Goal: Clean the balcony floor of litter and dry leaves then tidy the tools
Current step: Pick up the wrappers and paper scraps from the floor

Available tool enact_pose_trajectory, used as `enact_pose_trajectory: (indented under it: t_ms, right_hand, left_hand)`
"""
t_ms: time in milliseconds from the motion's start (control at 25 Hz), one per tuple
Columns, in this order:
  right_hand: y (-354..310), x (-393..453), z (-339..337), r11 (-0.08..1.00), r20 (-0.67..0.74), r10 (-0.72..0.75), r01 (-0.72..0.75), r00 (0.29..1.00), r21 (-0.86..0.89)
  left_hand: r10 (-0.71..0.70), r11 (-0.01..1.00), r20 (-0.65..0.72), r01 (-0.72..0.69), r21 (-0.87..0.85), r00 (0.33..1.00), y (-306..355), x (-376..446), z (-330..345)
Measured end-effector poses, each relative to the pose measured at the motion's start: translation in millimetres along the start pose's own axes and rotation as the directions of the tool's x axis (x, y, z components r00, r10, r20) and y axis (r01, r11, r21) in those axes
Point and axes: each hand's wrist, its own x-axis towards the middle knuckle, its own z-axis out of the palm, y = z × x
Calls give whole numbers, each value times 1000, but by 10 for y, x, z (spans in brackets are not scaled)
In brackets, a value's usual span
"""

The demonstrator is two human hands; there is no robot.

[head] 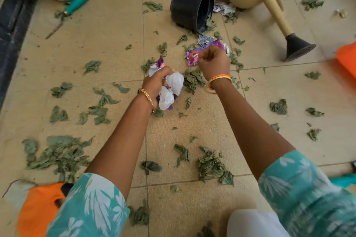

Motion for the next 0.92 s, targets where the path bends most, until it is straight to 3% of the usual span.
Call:
enact_pose_trajectory:
  t_ms: [40, 120, 200, 280, 360, 480, 560, 600, 640, 720, 800, 920]
  right_hand:
    - [87, 112, -26, 961, 1, -97, 94, 995, -258]
    - [276, 275, -22, 714, 187, -234, 299, 954, -633]
    - [443, 334, 36, 499, 300, -346, 446, 889, -743]
    - [570, 369, 62, 413, 295, -453, 492, 841, -766]
    - [597, 405, 31, 444, 223, -505, 472, 834, -761]
    - [442, 359, -23, 636, -54, -598, 433, 800, -639]
    - [260, 130, -45, 754, -229, -621, 492, 750, -435]
    - [175, -31, -61, 829, -279, -552, 484, 785, -280]
    - [102, -178, -85, 902, -287, -431, 414, 856, -119]
    - [87, -349, -116, 985, -167, -119, 137, 979, 105]
    - [220, -401, -107, 983, -25, 72, -67, 997, 171]
    - [313, -397, -94, 947, 120, 182, -207, 976, 246]
  left_hand:
    - [-22, 999, 8, 22, -25, 1000, 15, 9, -15]
    - [-47, 999, -9, 47, -23, 999, 29, 27, -40]
    - [-41, 999, -55, 41, -3, 998, 11, 48, -62]
    - [-51, 999, -85, 51, 4, 995, -23, 67, -66]
    - [-58, 998, -100, 57, -8, 993, -52, 95, -73]
    - [-73, 997, -62, 71, -32, 995, -69, 122, -78]
    - [-93, 990, 39, 97, -105, 995, -85, 115, -54]
    - [-93, 981, 90, 107, -161, 992, -89, 102, -27]
    - [-83, 973, 122, 107, -204, 989, -105, 100, 0]
    - [-59, 960, 170, 102, -260, 984, -121, 109, 49]
    - [-39, 962, 224, 97, -255, 974, -99, 79, 66]
    - [-126, 988, 223, 143, -64, 967, -82, 74, 165]
